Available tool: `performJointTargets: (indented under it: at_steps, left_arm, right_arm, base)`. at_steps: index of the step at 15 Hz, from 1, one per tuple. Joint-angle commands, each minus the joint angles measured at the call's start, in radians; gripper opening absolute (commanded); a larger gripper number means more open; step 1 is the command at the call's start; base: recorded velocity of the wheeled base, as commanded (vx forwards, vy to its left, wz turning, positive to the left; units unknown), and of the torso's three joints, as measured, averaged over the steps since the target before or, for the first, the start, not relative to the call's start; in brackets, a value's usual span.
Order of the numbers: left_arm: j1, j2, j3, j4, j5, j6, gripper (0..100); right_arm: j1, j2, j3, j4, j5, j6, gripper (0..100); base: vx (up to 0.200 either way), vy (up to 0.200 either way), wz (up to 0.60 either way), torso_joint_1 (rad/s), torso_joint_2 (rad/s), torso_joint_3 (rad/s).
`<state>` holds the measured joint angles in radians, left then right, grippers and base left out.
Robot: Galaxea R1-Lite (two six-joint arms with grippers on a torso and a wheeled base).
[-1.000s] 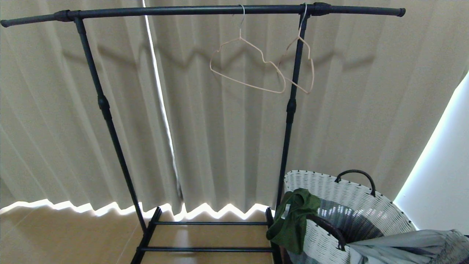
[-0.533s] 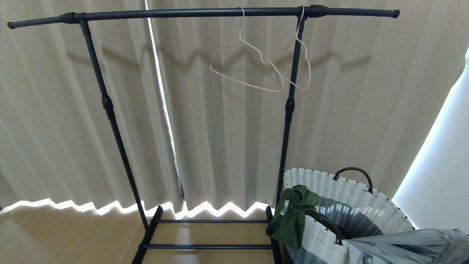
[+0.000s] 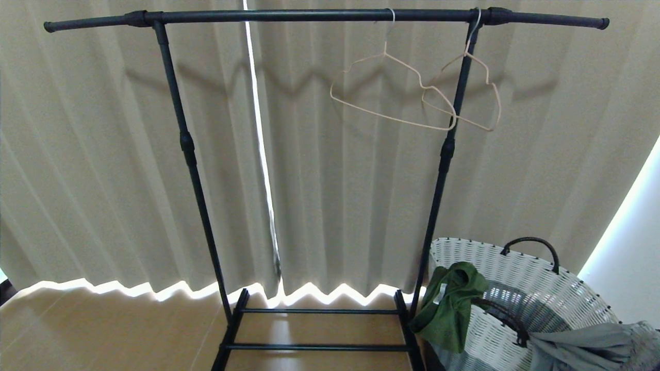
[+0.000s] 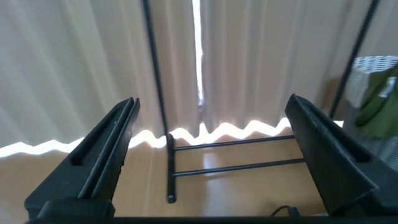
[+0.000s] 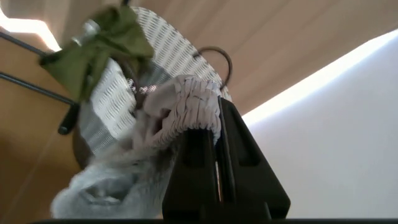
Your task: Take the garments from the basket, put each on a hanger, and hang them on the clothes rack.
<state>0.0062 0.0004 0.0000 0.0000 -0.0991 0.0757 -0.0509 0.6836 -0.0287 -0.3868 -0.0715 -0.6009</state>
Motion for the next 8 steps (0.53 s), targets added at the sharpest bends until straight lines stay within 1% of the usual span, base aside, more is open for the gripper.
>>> performJointTargets:
  at_steps: [1,2,4,6,7,8]
  left_arm:
    - [0.001,0.000,0.000,-0.002,0.001,0.027,100]
    - [0.001,0.000,0.000,-0.002,0.001,0.042,100]
    - [0.001,0.000,0.000,0.000,0.004,0.021,100]
    - [0.001,0.001,0.000,0.000,0.001,0.027,100]
    - [0.001,0.001,0.000,0.000,0.001,0.036,100]
    - [0.001,0.001,0.000,-0.003,-0.001,0.053,100]
  right_arm:
    - [0.008,0.028,-0.028,0.000,-0.001,0.000,0]
    - [0.011,0.045,-0.050,0.000,-0.001,0.000,0]
    - [0.017,0.088,-0.105,0.000,-0.001,0.000,0]
    - [0.028,0.128,-0.149,0.000,0.004,0.001,0]
    - [0.059,0.152,-0.178,0.000,0.006,0.001,0]
    - [0.115,0.198,-0.229,0.000,0.006,0.013,0]
  base:
    - [0.000,0.000,0.00,0.000,0.00,0.000]
    - [0.000,0.000,0.00,0.000,0.00,0.000]
    - [0.000,0.000,0.00,0.000,0.00,0.000]
    - [0.000,0.000,0.00,0.000,0.00,0.000]
    - [0.000,0.000,0.00,0.000,0.00,0.000]
    - [0.000,0.000,0.00,0.000,0.00,0.000]
